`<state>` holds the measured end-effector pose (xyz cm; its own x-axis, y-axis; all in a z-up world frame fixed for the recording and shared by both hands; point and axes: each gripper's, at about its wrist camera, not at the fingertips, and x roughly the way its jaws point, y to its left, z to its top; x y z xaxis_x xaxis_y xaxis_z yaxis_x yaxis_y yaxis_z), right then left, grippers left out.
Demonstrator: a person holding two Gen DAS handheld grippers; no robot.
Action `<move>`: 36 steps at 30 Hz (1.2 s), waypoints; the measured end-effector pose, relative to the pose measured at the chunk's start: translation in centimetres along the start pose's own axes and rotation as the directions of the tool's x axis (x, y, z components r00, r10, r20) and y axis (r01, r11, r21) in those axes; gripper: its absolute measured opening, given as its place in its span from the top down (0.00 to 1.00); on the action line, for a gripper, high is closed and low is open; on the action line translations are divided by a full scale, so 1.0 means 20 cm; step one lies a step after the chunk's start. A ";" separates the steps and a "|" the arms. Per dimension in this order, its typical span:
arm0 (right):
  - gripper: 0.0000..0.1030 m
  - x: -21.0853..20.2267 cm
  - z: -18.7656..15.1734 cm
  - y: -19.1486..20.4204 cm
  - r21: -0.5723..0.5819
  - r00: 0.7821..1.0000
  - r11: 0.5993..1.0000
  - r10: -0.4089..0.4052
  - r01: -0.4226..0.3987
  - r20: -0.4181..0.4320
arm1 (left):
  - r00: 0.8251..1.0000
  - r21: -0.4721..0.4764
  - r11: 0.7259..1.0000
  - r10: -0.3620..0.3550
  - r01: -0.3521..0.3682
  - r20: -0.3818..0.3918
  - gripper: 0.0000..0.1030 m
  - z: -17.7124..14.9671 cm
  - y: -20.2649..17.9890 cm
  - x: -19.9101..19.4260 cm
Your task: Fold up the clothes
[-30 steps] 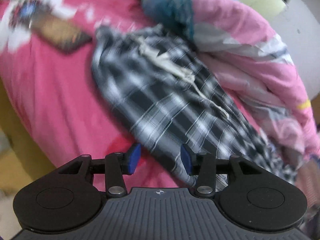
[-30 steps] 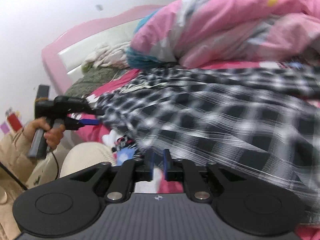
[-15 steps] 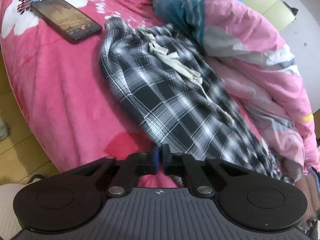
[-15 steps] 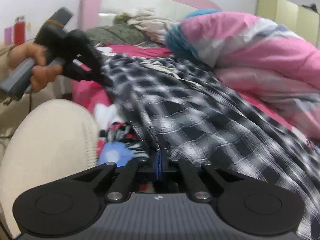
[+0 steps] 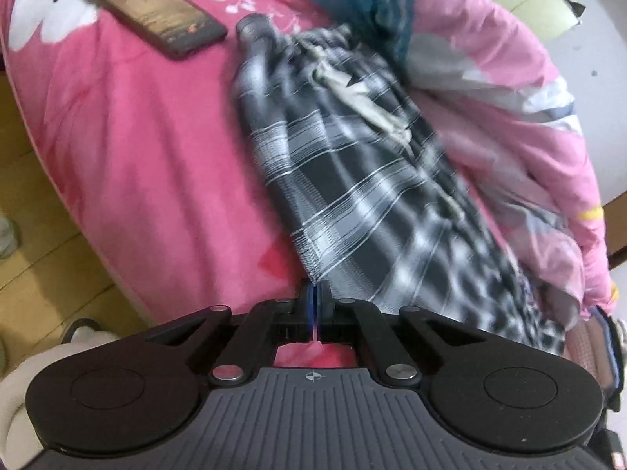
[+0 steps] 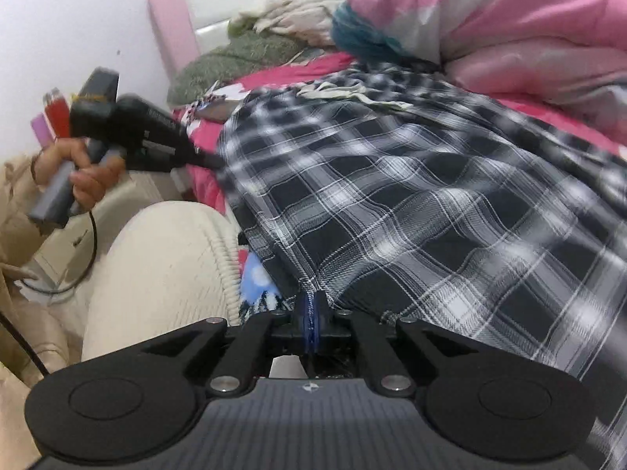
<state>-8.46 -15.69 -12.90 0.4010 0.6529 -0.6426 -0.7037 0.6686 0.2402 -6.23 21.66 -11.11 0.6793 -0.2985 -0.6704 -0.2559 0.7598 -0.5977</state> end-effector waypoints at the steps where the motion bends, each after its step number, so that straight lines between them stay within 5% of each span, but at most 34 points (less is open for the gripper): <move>1: 0.97 -0.03 0.00 0.00 0.010 1.000 1.000 -0.002 0.002 0.007 | 1.000 0.010 1.000 0.012 -0.012 0.007 0.99 0.00 0.00 -0.01; 6: 0.81 -0.19 -0.07 0.00 0.069 0.991 0.994 -0.091 0.085 0.093 | 0.993 0.060 0.995 0.073 -0.079 0.091 0.98 0.01 0.02 -0.11; 9: 0.70 -0.25 -0.15 -0.02 0.160 0.971 0.974 -0.185 0.161 0.152 | 0.990 0.105 0.993 0.047 -0.061 0.131 0.97 0.01 -0.03 -0.14; 12: 0.70 -0.24 -0.25 -0.01 0.196 0.966 0.961 -0.221 0.194 0.130 | 0.993 0.202 0.979 0.006 -0.030 0.122 0.97 -0.01 -0.16 -0.10; 14: 0.70 -0.29 -0.30 0.01 0.222 0.977 0.965 -0.173 0.142 0.127 | 0.994 0.269 0.963 -0.015 -0.015 0.109 0.96 -0.03 -0.25 -0.06; 16: 0.70 -0.42 -0.35 -0.05 0.313 0.956 0.930 -0.250 0.194 0.152 | 0.994 0.325 0.945 -0.023 -0.012 0.103 0.95 -0.05 -0.33 -0.01; 21: 0.61 -0.75 -0.47 -0.25 0.566 0.841 0.750 -0.514 0.343 0.171 | 0.992 0.378 0.923 0.028 -0.074 0.127 0.89 -0.06 -0.42 0.15; 25: 0.59 -1.01 -0.57 -0.41 0.739 0.707 0.541 -0.696 0.401 0.127 | 0.986 0.411 0.903 0.064 -0.122 0.151 0.81 -0.09 -0.44 0.20; 28: 0.59 -1.21 -0.65 -0.53 0.841 0.589 0.360 -0.806 0.405 0.062 | 0.987 0.401 0.908 0.063 -0.118 0.146 0.80 -0.08 -0.43 0.20; 29: 0.59 -1.24 -0.68 -0.57 0.866 0.566 0.298 -0.824 0.402 0.021 | 0.988 0.394 0.912 0.062 -0.114 0.144 0.79 -0.08 -0.42 0.20; 36: 0.65 -1.29 -0.80 -0.70 0.959 0.597 0.178 -0.802 0.219 0.012 | 0.985 0.419 0.897 0.087 -0.143 0.151 0.79 -0.09 -0.45 0.21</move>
<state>-18.32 -47.64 -11.29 0.8110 -0.1422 -0.5675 0.5255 0.6035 0.5997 -2.24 12.58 -9.32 0.7507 -0.1407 -0.6455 -0.0387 0.9660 -0.2556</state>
